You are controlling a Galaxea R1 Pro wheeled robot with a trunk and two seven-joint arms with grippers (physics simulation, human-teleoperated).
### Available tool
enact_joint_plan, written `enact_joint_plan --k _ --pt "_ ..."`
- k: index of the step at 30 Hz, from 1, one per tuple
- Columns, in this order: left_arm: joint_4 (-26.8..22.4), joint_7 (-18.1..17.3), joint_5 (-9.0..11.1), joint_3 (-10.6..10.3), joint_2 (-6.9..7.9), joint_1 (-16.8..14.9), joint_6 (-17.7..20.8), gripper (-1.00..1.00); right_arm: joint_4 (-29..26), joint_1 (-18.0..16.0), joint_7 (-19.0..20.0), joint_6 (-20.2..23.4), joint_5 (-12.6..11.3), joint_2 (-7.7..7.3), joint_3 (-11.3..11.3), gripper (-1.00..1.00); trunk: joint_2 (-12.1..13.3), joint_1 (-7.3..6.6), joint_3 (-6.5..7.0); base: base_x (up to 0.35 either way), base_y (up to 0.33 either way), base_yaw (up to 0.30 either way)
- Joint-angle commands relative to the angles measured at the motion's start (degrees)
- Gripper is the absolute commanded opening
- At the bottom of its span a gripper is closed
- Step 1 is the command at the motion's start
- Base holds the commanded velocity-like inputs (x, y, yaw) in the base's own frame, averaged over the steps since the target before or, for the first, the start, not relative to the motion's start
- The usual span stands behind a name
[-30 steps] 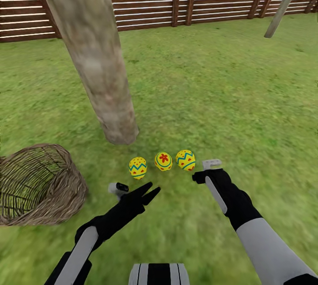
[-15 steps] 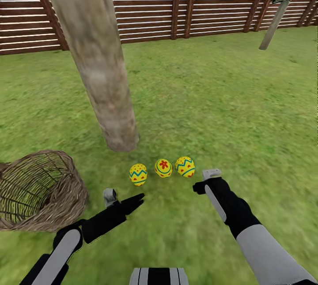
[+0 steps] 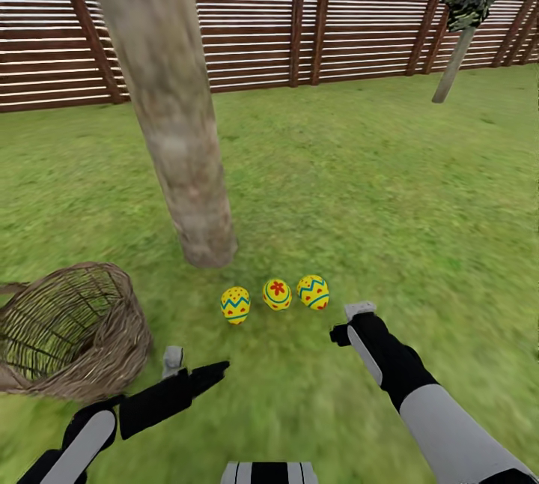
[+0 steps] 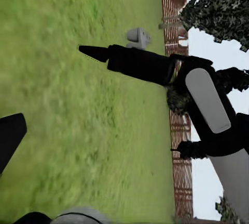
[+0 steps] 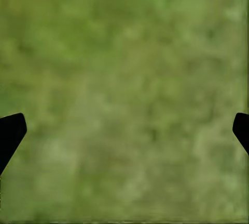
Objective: Take the three Easter eggs out of the wicker basket on the lawn in the garden, then place them on the lawn next to a single tree (choose any tree) so that all three eggs are next to the same tree and none are left in the basket.
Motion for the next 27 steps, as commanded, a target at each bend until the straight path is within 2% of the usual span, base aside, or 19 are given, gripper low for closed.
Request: enact_joint_plan --k 1,2,4,5,7,11,13,15,16,20,25,27 --pt "1.38 0.06 0.44 -0.63 0.07 -0.02 0.27 1.00 0.60 -0.04 -0.55 0.17 -0.58 -0.08 0.28 1.00 0.00 -0.06 0.19 -0.275 0.048 0.000" --pt "2.85 0.06 0.37 -1.30 0.08 -0.01 0.18 1.00 1.35 -0.04 -0.56 0.13 -0.55 -0.08 0.28 1.00 0.01 -0.09 0.41 -0.297 0.057 0.000" --pt "6.54 -0.01 -1.09 -2.53 0.13 0.00 -0.10 1.00 2.86 -0.04 -0.56 0.09 -0.50 -0.08 0.30 1.00 0.04 -0.14 0.85 -0.320 0.067 0.000" --pt "9.69 -0.15 -3.76 -2.92 0.09 0.01 -0.26 1.00 4.18 -0.04 -0.51 0.01 -0.52 -0.08 0.34 1.00 0.05 -0.16 1.07 -0.331 0.071 0.000" --pt "13.17 -0.32 -7.26 -3.07 0.08 0.01 -0.44 1.00 7.01 -0.04 -0.49 -1.08 -0.53 -0.03 0.36 1.00 0.08 -0.21 1.52 -0.334 0.073 0.000" --pt "15.14 -0.31 -8.47 -3.05 0.20 0.01 -0.53 1.00 9.88 0.04 -0.48 -2.46 -0.53 0.06 0.37 1.00 0.13 -0.32 2.40 -0.336 0.073 0.000" --pt "17.42 -0.24 -8.80 -2.93 0.26 0.01 -0.77 1.00 13.49 0.82 -0.43 -4.47 -0.39 0.10 0.46 1.00 0.16 -0.37 2.85 -0.336 0.058 0.000" --pt "20.23 -0.21 -9.40 -2.85 0.51 0.01 -1.70 1.00 17.25 1.64 -0.29 -8.98 -0.11 0.20 0.52 1.00 0.86 -0.76 3.22 -0.337 0.019 0.000" --pt "20.66 -0.21 -9.71 -2.85 0.62 0.01 -1.90 1.00 17.85 1.86 -0.27 -9.91 -0.07 0.21 0.53 1.00 1.26 -0.98 3.40 -0.337 0.010 0.000" --pt "23.30 -0.14 -14.05 -2.94 2.06 0.01 -4.82 1.00 22.48 3.78 -0.19 -19.87 0.07 0.33 0.54 1.00 2.86 -1.86 4.11 -0.210 0.003 0.000" --pt "24.01 0.04 -14.91 -2.75 2.87 0.01 -5.60 1.00 25.05 4.64 -0.10 -25.10 0.19 0.36 0.78 1.00 4.87 -2.96 5.01 -0.024 0.000 0.000" --pt "23.73 0.11 -14.98 -2.68 3.37 -0.01 -5.65 1.00 26.38 5.03 0.71 -27.42 0.66 0.36 2.26 1.00 5.67 -3.39 5.37 -0.004 0.000 0.000"
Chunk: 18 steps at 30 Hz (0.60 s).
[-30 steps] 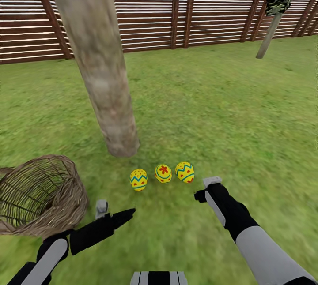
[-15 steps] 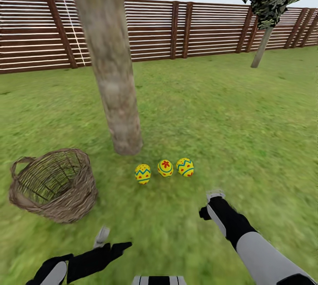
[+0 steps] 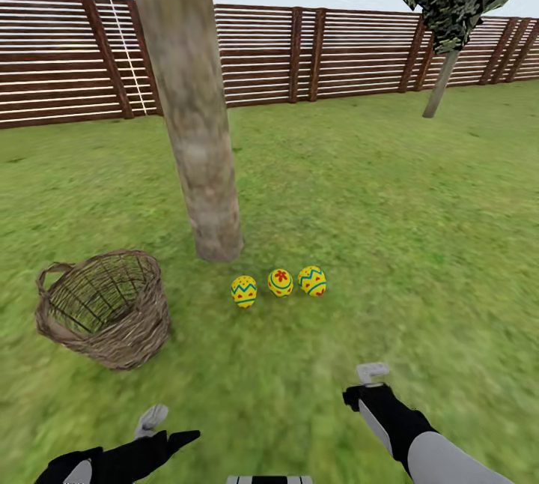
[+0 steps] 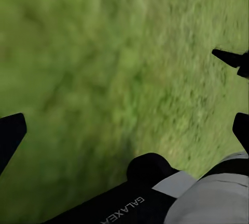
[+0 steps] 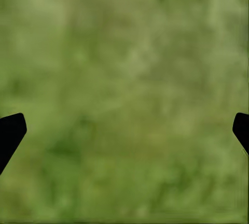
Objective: Take the three Easter eggs out of the wicker basket on the lawn in the garden, then place them on the lawn next to a single tree (choose any tree) so that all three eggs are next to the same tree and none are left in the basket.
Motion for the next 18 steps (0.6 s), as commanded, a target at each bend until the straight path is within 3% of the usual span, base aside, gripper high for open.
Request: enact_joint_plan --k 1,4,7,9,11,12,17,18 --pt "-0.21 0.10 0.44 0.03 0.30 -0.07 0.32 1.00 0.81 0.20 1.17 -2.03 -0.34 -0.08 2.24 1.00 0.40 -0.24 0.14 -0.002 0.000 0.000" --pt "-0.20 0.19 0.38 0.47 0.58 -0.10 0.31 1.00 3.44 0.53 5.26 -6.29 -0.19 -0.08 4.97 1.00 1.60 -0.89 0.68 0.000 0.000 0.000" --pt "0.07 0.27 0.34 0.94 0.95 -0.10 0.31 1.00 5.38 0.60 6.42 -7.42 -0.09 -0.07 5.55 1.00 2.80 -1.55 1.22 0.000 0.000 0.000" --pt "0.16 0.33 0.33 1.22 2.23 -0.10 0.31 1.00 6.88 0.62 6.76 -7.76 -0.09 -0.11 5.71 1.00 3.61 -1.99 1.58 0.000 0.000 0.000" --pt "0.21 0.96 0.30 1.27 2.60 -0.10 0.23 1.00 7.94 0.63 6.82 -8.25 -0.04 -0.09 5.74 1.00 4.41 -2.43 1.94 0.000 0.000 0.000" --pt "0.20 2.20 0.29 1.26 2.70 -0.10 0.14 1.00 8.42 0.63 6.83 -8.77 0.01 -0.06 5.74 1.00 4.81 -2.65 2.11 0.000 0.000 0.000" --pt "-0.13 16.27 0.34 0.05 1.87 -0.10 -0.68 1.00 11.00 0.63 6.77 -11.95 -0.10 -0.04 5.81 1.00 6.81 -3.75 3.01 0.000 0.000 0.000" --pt "-0.03 17.00 0.31 -0.46 1.72 -0.10 -0.70 1.00 11.26 0.63 6.69 -12.08 -0.13 -0.08 5.79 1.00 7.21 -3.97 3.19 0.000 0.000 0.000"
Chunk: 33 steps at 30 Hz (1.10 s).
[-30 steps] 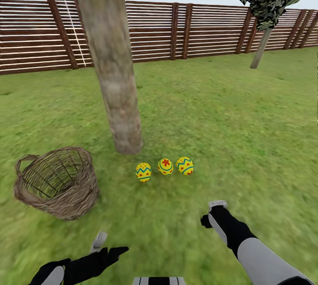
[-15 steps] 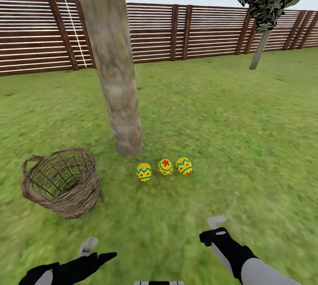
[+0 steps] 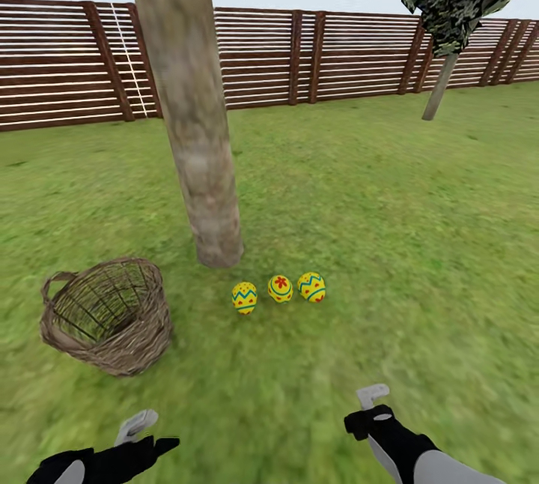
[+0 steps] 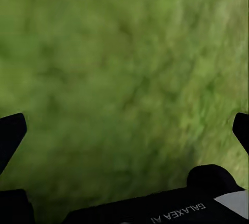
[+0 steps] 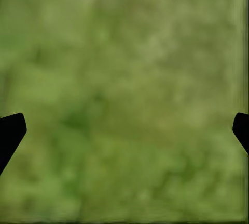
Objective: Take the three Easter eggs out of the wicker basket on the lawn in the garden, then place them on the lawn next to a single tree (choose any tree) so that all three eggs are next to the same tree and none are left in the basket.
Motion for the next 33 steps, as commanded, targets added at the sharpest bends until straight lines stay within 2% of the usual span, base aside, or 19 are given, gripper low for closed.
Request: enact_joint_plan --k 1,4,6,7,8,13,17,24,27,32,33 --pt "0.18 0.50 0.20 -0.66 -0.05 -0.04 0.14 1.00 0.12 0.03 -0.35 0.29 -0.58 -0.08 0.49 1.00 0.40 -0.23 0.14 0.000 0.000 0.000" --pt "0.81 2.20 0.17 -1.60 -0.19 -0.04 0.07 1.00 1.89 0.08 -0.51 0.16 -0.52 -0.06 0.51 1.00 1.60 -0.89 0.68 0.000 0.000 0.000" --pt "0.97 6.75 0.18 -2.27 -0.41 -0.04 0.10 1.00 2.83 0.09 -0.61 0.19 -0.57 0.01 0.54 1.00 2.40 -1.33 1.04 0.000 0.000 0.000" --pt "0.88 10.26 0.23 -3.16 -0.86 -0.04 0.10 1.00 3.17 0.09 -0.62 0.16 -0.59 0.04 0.54 1.00 2.80 -1.55 1.22 0.000 0.000 0.000" --pt "0.67 17.27 0.24 -5.89 -2.36 -0.04 0.16 1.00 4.08 0.11 -0.61 0.15 -0.53 0.06 0.54 1.00 3.21 -1.77 1.40 0.000 0.000 0.000" --pt "0.81 24.51 0.27 -8.04 -4.36 -0.04 0.33 1.00 4.64 0.50 -0.52 -1.06 -0.39 0.06 0.55 1.00 5.21 -2.87 2.30 0.000 0.000 0.000" --pt "1.07 25.30 0.25 -8.25 -4.89 -0.04 0.63 1.00 4.74 1.95 -0.25 -2.69 -0.48 0.07 0.55 1.00 6.82 -3.75 3.01 0.000 0.000 0.000" --pt "1.18 25.41 0.32 -8.23 -4.91 -0.04 0.94 1.00 4.78 3.36 -0.32 -3.03 -0.46 -0.19 0.50 1.00 9.62 -5.29 4.27 0.000 0.000 0.000" --pt "2.67 25.36 0.36 -8.33 -4.92 -0.04 0.93 1.00 4.88 4.25 -0.49 -3.35 -0.65 -0.23 0.47 1.00 10.83 -5.95 4.81 0.000 0.000 0.000" --pt "7.94 25.29 0.36 -8.37 -5.26 -0.04 0.60 1.00 7.21 5.35 -0.63 -3.54 -0.64 -0.02 0.47 1.00 12.83 -7.04 5.71 0.000 0.000 0.000" --pt "10.74 25.29 0.35 -8.38 -5.65 -0.04 0.37 1.00 9.07 5.81 -0.64 -3.61 -0.74 -0.15 0.47 1.00 13.23 -7.26 5.89 0.000 0.000 0.000"
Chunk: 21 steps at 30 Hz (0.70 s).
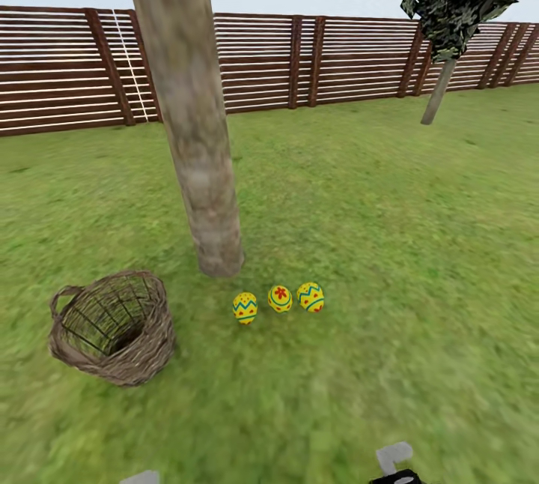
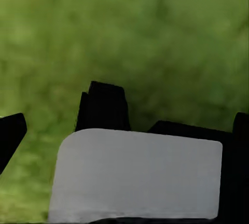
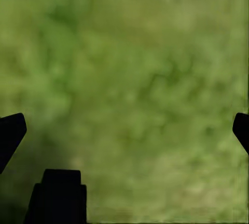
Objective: Take the three Easter eggs out of the wicker basket on the lawn in the garden, then place them on the lawn next to a single tree (choose any tree) so that all three eggs are next to the same tree and none are left in the basket.
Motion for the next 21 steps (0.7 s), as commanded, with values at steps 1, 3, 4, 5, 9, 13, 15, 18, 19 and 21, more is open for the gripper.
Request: enact_joint_plan --k 1,3,4,5,9,13,15,18,19,21 --pt "0.54 0.52 0.65 -0.29 0.00 -0.06 -0.02 1.00 0.33 0.18 -0.16 0.30 -0.49 -0.03 0.56 1.00 0.40 -0.23 0.15 0.000 0.000 0.000" --pt "3.30 0.55 0.64 -0.23 -0.37 -0.06 -0.13 1.00 1.47 2.35 -0.17 0.22 -0.50 -0.12 0.56 1.00 1.20 -0.67 0.51 0.000 0.000 0.000" --pt "3.55 0.55 0.62 -0.22 -0.41 -0.06 -0.14 1.00 1.52 2.72 -0.17 0.17 -0.44 -0.12 0.56 1.00 1.60 -0.89 0.69 0.000 0.000 0.000" --pt "3.98 0.55 0.60 -0.25 -0.46 -0.06 -0.14 1.00 1.58 3.40 -0.17 0.00 -0.34 -0.13 0.56 1.00 2.00 -1.11 0.87 0.000 0.000 0.000" --pt "5.22 0.56 0.56 -0.29 -0.51 -0.06 -0.22 1.00 1.80 5.03 -0.17 -1.56 -0.44 -0.14 0.56 1.00 3.60 -1.99 1.59 0.000 0.000 0.000" --pt "6.02 0.66 0.60 -3.87 -0.78 -0.06 -0.30 1.00 1.85 6.53 -0.17 -2.34 -0.56 0.07 0.56 1.00 5.21 -2.87 2.31 0.000 0.000 0.000" --pt "6.17 0.71 0.69 -6.63 -0.92 -0.06 -0.39 1.00 1.93 6.71 -0.12 -2.34 -0.71 0.11 0.56 1.00 6.01 -3.31 2.66 0.000 0.000 0.000" --pt "7.18 0.72 0.70 -7.84 -1.11 -0.06 -1.08 1.00 2.11 7.20 -0.01 -2.30 -0.73 0.12 0.56 1.00 7.21 -3.97 3.20 0.000 0.000 0.000" --pt "8.05 0.73 0.68 -8.06 -1.37 -0.06 -1.48 1.00 2.12 7.53 0.03 -2.32 -0.69 0.12 0.56 1.00 7.62 -4.19 3.38 0.000 0.000 0.000" --pt "10.60 0.69 0.66 -8.30 -2.23 -0.06 -2.31 1.00 2.15 8.02 0.07 -2.32 -0.65 0.12 0.56 1.00 8.42 -4.63 3.74 0.000 0.000 0.000"
